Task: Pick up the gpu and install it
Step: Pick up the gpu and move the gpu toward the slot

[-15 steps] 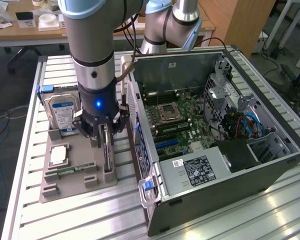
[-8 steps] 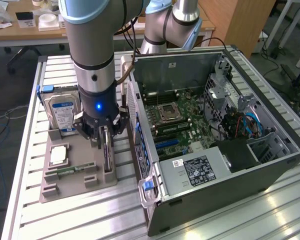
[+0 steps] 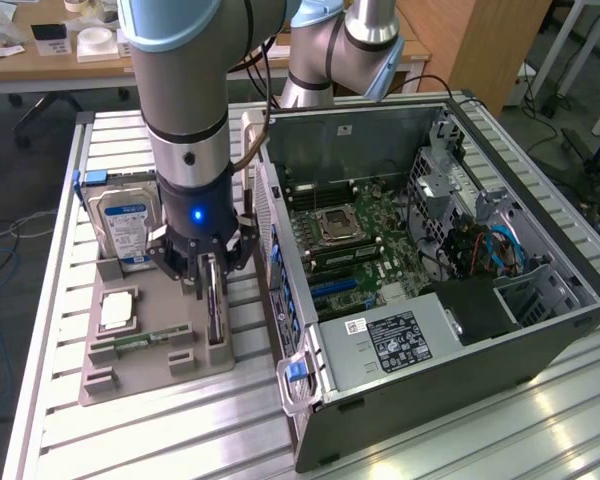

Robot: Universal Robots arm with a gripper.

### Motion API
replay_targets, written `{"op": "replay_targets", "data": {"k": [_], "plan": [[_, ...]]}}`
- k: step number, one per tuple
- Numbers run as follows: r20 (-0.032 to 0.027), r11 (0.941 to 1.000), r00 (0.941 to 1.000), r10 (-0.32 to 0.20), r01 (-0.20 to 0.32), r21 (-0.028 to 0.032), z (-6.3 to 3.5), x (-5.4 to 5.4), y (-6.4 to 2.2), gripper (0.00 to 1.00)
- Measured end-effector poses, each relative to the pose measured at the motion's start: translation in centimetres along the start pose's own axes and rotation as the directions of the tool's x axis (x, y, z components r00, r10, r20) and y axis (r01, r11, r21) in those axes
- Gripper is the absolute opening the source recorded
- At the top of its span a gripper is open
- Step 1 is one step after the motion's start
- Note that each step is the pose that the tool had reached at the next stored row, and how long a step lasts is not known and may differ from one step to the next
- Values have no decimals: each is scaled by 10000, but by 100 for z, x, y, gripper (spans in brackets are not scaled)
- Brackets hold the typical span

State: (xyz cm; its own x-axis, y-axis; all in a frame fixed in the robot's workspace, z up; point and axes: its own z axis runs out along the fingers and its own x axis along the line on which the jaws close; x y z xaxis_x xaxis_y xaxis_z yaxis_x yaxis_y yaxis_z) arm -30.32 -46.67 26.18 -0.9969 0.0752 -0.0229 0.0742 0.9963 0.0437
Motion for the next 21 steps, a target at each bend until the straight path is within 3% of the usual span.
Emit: {"op": "replay_targets", "data": {"k": [21], "plan": [[-1, 10000, 10000, 0, 0, 1, 53, 1, -2, 42]]}}
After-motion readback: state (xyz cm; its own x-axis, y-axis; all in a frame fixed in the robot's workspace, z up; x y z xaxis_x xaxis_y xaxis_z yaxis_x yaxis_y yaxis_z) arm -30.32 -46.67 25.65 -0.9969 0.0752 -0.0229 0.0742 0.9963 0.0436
